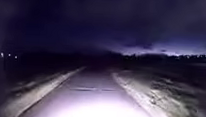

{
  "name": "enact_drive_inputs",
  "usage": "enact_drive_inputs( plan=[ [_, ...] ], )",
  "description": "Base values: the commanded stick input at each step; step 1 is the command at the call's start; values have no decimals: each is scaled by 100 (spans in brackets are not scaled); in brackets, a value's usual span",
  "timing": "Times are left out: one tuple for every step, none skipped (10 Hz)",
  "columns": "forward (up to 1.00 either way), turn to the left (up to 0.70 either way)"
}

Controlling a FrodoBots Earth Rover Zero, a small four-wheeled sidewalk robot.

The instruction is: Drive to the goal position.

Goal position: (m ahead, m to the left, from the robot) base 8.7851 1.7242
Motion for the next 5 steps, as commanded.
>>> enact_drive_inputs(
  plan=[
    [85,9],
    [85,0],
    [85,0],
    [85,0],
    [85,0]
  ],
)
